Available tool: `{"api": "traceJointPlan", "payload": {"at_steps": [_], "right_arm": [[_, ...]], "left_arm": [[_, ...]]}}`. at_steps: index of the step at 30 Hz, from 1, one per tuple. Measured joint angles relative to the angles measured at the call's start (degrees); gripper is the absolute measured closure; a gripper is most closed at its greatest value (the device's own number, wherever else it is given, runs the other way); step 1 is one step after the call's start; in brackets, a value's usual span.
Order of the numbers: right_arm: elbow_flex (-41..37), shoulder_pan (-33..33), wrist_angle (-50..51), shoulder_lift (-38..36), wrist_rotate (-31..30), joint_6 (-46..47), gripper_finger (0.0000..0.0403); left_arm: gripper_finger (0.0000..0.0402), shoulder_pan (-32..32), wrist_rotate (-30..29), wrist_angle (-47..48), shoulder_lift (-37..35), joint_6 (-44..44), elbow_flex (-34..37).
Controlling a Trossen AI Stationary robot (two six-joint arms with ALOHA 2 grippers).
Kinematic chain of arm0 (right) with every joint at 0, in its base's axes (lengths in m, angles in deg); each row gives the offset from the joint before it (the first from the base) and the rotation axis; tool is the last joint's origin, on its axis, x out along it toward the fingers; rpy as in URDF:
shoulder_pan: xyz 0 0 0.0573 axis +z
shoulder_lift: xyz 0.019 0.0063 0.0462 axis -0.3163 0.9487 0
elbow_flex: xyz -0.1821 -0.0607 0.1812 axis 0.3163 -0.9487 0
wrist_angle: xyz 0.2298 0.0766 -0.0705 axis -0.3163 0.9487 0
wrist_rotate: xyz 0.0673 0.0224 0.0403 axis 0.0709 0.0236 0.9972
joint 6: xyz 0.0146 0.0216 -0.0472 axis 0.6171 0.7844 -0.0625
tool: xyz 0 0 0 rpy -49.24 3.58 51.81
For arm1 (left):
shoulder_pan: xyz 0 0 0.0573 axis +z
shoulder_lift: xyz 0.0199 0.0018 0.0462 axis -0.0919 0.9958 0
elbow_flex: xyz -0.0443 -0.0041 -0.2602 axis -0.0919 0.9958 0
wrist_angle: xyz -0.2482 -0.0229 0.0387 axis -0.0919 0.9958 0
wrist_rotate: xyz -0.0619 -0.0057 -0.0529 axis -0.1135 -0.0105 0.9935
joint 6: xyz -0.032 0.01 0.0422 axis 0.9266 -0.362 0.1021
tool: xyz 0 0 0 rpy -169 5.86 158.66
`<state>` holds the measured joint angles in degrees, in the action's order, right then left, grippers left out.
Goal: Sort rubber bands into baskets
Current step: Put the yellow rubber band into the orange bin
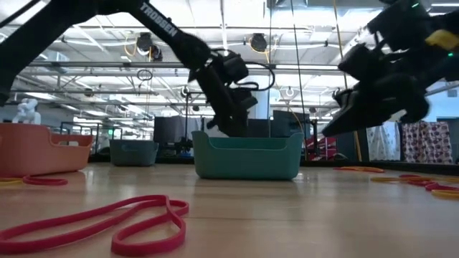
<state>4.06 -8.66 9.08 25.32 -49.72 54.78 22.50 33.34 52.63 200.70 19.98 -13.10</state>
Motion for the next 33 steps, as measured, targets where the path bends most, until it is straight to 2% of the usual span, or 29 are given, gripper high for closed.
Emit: {"api": "traceJointPlan", "payload": {"at_steps": [4,9,11,15,19,22,26,30,33], "right_arm": [[0.00,-3.56,0.02,0.00,0.08,0.11,0.0403],[0.00,-6.59,-0.67,0.00,0.24,-0.30,0.0403],[-0.02,-8.02,-1.67,0.02,0.26,-1.16,0.0403],[0.82,-15.08,-5.35,0.02,0.99,-5.67,0.0403],[6.43,-27.06,-3.98,1.38,12.13,-10.93,0.0403],[12.42,-35.40,-0.93,6.39,21.13,-13.03,0.0403],[22.79,-42.58,5.23,18.73,28.56,-15.38,0.0403],[35.40,-45.82,14.56,31.86,30.21,-17.80,0.0403],[42.24,-46.87,18.93,38.55,30.30,-19.19,0.0403]], "left_arm": [[0.0290,1.05,-5.60,8.89,0.41,-6.08,-5.86],[0.0290,3.07,-4.32,11.11,2.10,-8.45,-6.14],[0.0290,4.02,-3.87,14.94,4.04,-8.53,-6.07],[0.0290,6.14,-3.35,19.58,4.81,-8.15,-5.97],[0.0290,6.72,-2.85,21.92,2.07,-7.66,-6.06],[0.0290,6.15,-2.76,22.35,-0.71,-7.59,-6.03],[0.0290,5.04,-2.90,21.32,-5.32,-8.36,-3.55],[0.0290,4.64,-3.55,20.46,-11.12,-8.15,2.66],[0.0290,4.27,-4.09,14.91,-16.59,-9.35,8.84]]}}
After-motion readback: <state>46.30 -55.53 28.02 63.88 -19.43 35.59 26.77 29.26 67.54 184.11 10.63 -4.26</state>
